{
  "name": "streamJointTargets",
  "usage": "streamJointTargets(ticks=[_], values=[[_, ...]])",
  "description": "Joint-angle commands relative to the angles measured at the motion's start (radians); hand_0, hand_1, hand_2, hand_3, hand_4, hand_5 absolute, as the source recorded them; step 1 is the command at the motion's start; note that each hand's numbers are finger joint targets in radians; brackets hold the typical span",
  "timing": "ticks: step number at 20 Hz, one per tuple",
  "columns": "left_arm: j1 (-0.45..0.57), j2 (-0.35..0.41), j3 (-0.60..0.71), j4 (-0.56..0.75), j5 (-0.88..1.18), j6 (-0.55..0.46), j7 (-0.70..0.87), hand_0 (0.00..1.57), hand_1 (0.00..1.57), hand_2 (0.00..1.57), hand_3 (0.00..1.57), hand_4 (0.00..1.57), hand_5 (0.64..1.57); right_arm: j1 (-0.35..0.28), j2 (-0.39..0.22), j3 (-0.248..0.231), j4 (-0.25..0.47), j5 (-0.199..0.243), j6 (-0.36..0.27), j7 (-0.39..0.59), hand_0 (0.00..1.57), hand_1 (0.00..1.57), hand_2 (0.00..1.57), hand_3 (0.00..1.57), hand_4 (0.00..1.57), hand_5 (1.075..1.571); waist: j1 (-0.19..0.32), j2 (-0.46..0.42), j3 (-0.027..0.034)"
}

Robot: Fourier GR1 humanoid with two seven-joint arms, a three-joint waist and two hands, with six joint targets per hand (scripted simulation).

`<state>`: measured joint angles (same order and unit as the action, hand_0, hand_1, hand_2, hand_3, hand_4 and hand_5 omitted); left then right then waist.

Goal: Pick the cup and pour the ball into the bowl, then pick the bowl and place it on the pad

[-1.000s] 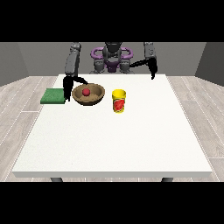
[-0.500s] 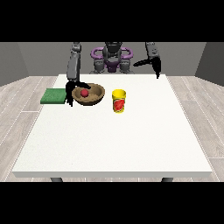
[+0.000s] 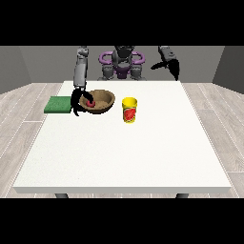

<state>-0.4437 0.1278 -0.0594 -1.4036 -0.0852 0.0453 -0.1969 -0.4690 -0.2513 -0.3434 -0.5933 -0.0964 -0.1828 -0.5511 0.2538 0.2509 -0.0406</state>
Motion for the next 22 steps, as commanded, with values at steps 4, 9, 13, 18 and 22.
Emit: streamJointTargets(ticks=[4,9,13,18,22], values=[[0.018,-0.002,-0.001,0.046,0.027,-0.042,0.026,0.0,0.0,0.0,0.0,0.9,1.466,0.034,-0.065,0.091,0.065,0.149,-0.205,0.277,1.57,1.57,1.57,1.26,0.9,1.566,0.026,-0.066,0.0352],[0.056,0.025,0.092,0.193,0.077,-0.054,-0.008,0.0,0.0,0.0,0.0,0.98,1.422,-0.099,-0.071,0.172,0.001,0.198,-0.216,0.588,1.57,1.57,1.57,0.97,0.82,1.561,-0.072,-0.22,0.0364],[0.161,0.042,0.115,0.253,0.077,-0.055,-0.001,0.0,0.0,0.0,0.0,1.0,1.407,-0.123,-0.08,0.246,-0.044,0.243,-0.149,0.751,1.57,1.57,1.57,0.87,0.8,1.564,-0.165,-0.372,0.0383],[0.159,0.053,0.143,0.202,0.076,-0.03,-0.019,0.0,0.0,0.0,0.0,1.0,1.41,-0.079,-0.203,0.147,-0.066,0.148,0.006,0.693,1.57,1.57,1.57,0.77,0.79,1.57,-0.201,-0.3,0.0408],[0.186,0.044,0.154,0.234,0.059,-0.024,-0.16,0.0,0.0,0.0,0.0,1.02,1.431,-0.109,-0.274,0.133,-0.09,0.149,0.056,0.707,1.57,1.57,1.57,0.22,0.88,1.57,-0.209,-0.215,0.0404]])
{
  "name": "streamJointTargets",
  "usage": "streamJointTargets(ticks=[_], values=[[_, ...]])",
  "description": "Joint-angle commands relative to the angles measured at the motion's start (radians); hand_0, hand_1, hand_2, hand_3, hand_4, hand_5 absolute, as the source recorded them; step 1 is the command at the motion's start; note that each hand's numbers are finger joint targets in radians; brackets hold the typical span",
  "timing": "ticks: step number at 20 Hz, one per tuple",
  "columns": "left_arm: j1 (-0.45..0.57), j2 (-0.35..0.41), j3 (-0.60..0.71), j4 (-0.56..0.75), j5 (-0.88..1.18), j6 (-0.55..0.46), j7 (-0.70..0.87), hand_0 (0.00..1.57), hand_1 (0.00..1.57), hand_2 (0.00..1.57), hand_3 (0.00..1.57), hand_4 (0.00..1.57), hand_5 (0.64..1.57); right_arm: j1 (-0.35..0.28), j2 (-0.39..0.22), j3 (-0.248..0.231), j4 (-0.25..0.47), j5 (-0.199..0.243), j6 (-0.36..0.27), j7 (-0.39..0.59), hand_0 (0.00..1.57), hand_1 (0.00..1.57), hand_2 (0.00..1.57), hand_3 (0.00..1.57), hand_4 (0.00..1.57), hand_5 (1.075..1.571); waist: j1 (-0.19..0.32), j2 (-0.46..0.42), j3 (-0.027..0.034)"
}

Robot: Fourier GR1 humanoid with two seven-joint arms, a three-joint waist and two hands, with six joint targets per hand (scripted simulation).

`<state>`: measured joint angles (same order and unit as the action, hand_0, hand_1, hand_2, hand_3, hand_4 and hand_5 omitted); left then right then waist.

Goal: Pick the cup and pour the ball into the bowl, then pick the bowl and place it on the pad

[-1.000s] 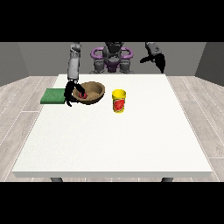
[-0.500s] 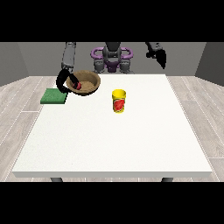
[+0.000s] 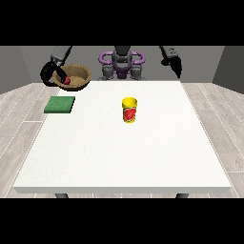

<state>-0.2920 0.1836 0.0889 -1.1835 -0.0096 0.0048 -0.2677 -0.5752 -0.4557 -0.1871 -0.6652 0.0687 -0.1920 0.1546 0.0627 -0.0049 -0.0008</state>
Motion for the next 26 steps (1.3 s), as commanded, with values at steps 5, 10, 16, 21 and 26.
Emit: streamJointTargets(ticks=[5,10,16,21,26], values=[[-0.058,0.054,0.064,-0.03,0.045,-0.046,0.0,0.0,0.0,0.0,0.0,1.22,1.481,-0.004,-0.093,-0.068,-0.003,-0.028,0.072,-0.061,1.57,1.57,1.57,0.22,0.88,1.57,0.021,0.1,0.0011],[-0.062,0.292,0.267,0.004,0.228,-0.251,-0.011,0.0,0.0,0.0,0.0,1.32,1.562,0.075,-0.164,-0.13,0.021,-0.063,0.098,-0.164,1.57,1.57,1.57,0.0,0.88,1.571,0.052,0.132,0.0015],[-0.082,0.454,0.422,0.196,0.315,-0.384,-0.126,0.0,0.0,0.0,0.0,1.27,1.571,0.052,-0.1,-0.121,-0.037,-0.06,0.038,-0.197,1.57,1.57,1.57,0.0,0.8,1.566,0.027,0.204,0.0001],[-0.101,0.493,0.443,0.227,0.327,-0.412,-0.166,0.0,0.0,0.0,0.0,1.19,1.557,0.018,-0.145,-0.179,0.029,-0.091,0.056,-0.263,1.57,1.57,1.57,0.0,0.75,1.566,0.03,0.281,0.0011],[-0.078,0.488,0.441,0.199,0.317,-0.398,-0.18,0.0,0.0,0.0,0.0,1.19,1.558,0.014,-0.246,-0.23,0.092,-0.089,0.011,-0.208,1.22,1.22,1.41,1.3,0.0,1.553,0.042,0.3,0.0016]])
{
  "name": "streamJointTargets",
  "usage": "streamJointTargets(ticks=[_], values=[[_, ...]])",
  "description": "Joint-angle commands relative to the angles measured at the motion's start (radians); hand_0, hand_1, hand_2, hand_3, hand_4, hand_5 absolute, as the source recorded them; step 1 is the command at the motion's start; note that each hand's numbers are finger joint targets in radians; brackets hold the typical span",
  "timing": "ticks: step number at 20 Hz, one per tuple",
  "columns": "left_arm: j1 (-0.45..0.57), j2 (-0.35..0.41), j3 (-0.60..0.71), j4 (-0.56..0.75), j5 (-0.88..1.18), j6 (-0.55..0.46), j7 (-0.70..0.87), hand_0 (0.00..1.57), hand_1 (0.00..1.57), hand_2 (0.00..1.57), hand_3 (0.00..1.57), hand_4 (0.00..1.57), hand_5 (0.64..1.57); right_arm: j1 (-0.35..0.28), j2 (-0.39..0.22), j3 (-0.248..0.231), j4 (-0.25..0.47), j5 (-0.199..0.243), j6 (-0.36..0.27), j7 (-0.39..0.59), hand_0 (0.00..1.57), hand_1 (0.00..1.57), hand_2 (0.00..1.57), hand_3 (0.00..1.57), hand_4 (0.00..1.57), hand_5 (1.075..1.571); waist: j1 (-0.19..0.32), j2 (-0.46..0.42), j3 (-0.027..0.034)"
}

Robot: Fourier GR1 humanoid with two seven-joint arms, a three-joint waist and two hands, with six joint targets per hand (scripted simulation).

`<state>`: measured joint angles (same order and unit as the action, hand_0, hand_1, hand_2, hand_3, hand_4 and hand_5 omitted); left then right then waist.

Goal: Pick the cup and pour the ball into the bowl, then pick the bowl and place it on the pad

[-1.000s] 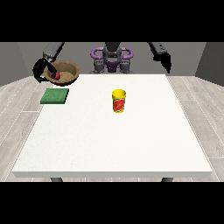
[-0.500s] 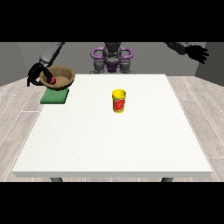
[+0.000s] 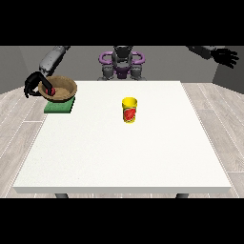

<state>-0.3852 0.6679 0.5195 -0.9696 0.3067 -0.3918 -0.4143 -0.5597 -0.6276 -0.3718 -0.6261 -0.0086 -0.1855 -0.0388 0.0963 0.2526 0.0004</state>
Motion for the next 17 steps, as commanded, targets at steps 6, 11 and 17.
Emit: streamJointTargets(ticks=[6,11,17], values=[[0.02,0.001,-0.004,-0.031,0.019,-0.007,0.03,0.0,0.0,0.0,0.0,1.18,1.551,-0.041,-0.024,-0.024,0.107,-0.028,0.078,-0.007,0.0,0.0,0.42,0.65,0.0,1.46,0.021,0.0,0.0001],[0.016,-0.106,-0.111,-0.185,-0.007,0.061,0.142,0.0,0.0,0.0,0.0,1.01,1.569,-0.021,-0.029,0.003,0.147,0.001,0.092,0.013,0.0,0.0,0.0,0.0,0.0,1.361,0.004,-0.116,0.0015],[0.079,-0.217,-0.217,-0.123,-0.093,0.135,0.22,0.0,0.0,0.0,0.0,0.9,1.559,-0.151,0.046,0.08,0.024,0.001,0.162,0.17,0.0,0.0,0.0,0.0,0.48,1.434,-0.056,-0.379,-0.0029]])
